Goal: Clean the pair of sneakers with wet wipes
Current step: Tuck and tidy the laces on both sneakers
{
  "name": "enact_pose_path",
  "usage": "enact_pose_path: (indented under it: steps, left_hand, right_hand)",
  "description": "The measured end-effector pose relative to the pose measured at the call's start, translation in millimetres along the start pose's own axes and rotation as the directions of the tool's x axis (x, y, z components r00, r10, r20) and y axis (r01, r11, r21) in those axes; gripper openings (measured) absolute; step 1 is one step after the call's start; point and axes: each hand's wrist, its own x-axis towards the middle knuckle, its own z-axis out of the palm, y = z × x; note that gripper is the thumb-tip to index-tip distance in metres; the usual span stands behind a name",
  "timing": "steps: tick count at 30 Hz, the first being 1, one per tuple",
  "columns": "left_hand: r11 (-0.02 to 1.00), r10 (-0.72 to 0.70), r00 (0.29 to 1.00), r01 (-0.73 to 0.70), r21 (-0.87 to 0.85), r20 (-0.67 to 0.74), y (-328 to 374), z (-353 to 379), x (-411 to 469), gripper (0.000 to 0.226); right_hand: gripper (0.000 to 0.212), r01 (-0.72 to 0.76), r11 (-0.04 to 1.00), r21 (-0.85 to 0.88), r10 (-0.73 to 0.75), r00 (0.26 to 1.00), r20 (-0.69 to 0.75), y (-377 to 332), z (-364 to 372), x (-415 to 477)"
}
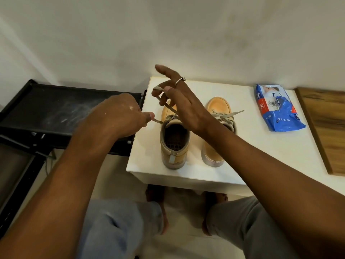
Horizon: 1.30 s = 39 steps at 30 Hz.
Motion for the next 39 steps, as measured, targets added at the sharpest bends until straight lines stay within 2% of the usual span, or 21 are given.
enact_pose_path:
  steps: [3, 7, 9, 11, 13, 16, 18, 21, 23, 25, 27, 32, 36, 39]
  left_hand:
    - [0.999, 0.027, 0.998, -0.028, -0.017, -0.06, 2.1, -3.3, -4.4, 0.044]
    - [0.994, 0.07, 0.967, -0.089, -0.067, -0.246, 7.7, -9.1, -10.0, 0.047]
    - [0.985, 0.084, 0.938, -0.128, -0.112, -0.336, 10.7, -9.8, -10.9, 0.047]
    - [0.965, 0.094, 0.901, -0.187, -0.182, -0.423, 14.4, -6.2, -9.6, 0.046]
    - [0.9, 0.102, 0.888, -0.274, -0.337, -0.449, 17.7, -0.5, -4.9, 0.044]
    - [0.669, 0.184, 0.92, -0.376, -0.641, -0.347, 16.7, 13.2, 8.7, 0.037]
    - [0.609, 0.25, 0.934, -0.358, -0.708, -0.257, 14.1, 26.4, 21.7, 0.037]
    - [0.67, 0.298, 0.934, -0.351, -0.655, -0.196, 14.2, 43.4, 35.6, 0.032]
    - [0.77, 0.353, 0.927, -0.364, -0.524, -0.125, 16.1, 50.4, 39.9, 0.03]
    - [0.821, 0.432, 0.902, -0.402, -0.405, -0.02, 18.5, 56.5, 41.1, 0.029]
    - [0.818, 0.468, 0.884, -0.42, -0.393, 0.028, 19.7, 57.6, 41.3, 0.025]
    - [0.801, 0.494, 0.869, -0.458, -0.386, -0.008, 14.9, 53.7, 45.3, 0.016]
    - [0.807, 0.511, 0.859, -0.464, -0.364, 0.038, 13.6, 53.0, 46.4, 0.016]
    - [0.816, 0.532, 0.847, -0.505, -0.281, 0.021, 16.9, 53.4, 45.6, 0.019]
  right_hand:
    - [0.064, 0.012, 0.997, 0.08, -0.014, 1.0, 0.023, 2.5, -3.1, 0.7]
    - [0.075, -0.06, 0.995, 0.083, 0.05, 0.991, 0.125, 2.5, -4.5, 0.8]
    - [0.072, -0.13, 0.988, 0.082, 0.109, 0.969, 0.223, 2.0, -4.5, -1.6]
    - [0.05, -0.14, 0.989, 0.041, 0.124, 0.956, 0.266, 2.0, -5.1, -4.5]
    - [0.022, -0.082, 0.997, -0.004, 0.081, 0.975, 0.206, 2.6, -6.7, -6.3]
    - [0.017, -0.095, 0.995, 0.017, 0.095, 0.995, 0.006, 8.7, -16.0, -4.4]
    - [0.017, -0.114, 0.993, 0.019, 0.115, 0.985, -0.127, 14.2, -23.2, -2.9]
    - [0.015, -0.127, 0.99, 0.057, 0.138, 0.954, -0.266, 16.9, -30.0, -2.5]
    - [0.018, -0.121, 0.986, 0.11, 0.15, 0.938, -0.313, 15.2, -33.0, -3.4]
    - [0.02, -0.092, 0.986, 0.14, 0.135, 0.932, -0.338, 12.3, -35.4, -4.0]
    - [0.027, -0.079, 0.976, 0.203, 0.15, 0.918, -0.367, 9.8, -36.8, -4.2]
    - [0.042, -0.073, 0.964, 0.257, 0.18, 0.888, -0.424, 10.1, -36.8, -3.5]
    - [0.029, -0.079, 0.969, 0.233, 0.172, 0.896, -0.41, 12.0, -35.1, -2.0]
    - [0.019, -0.078, 0.975, 0.209, 0.156, 0.907, -0.392, 13.3, -34.8, -2.7]
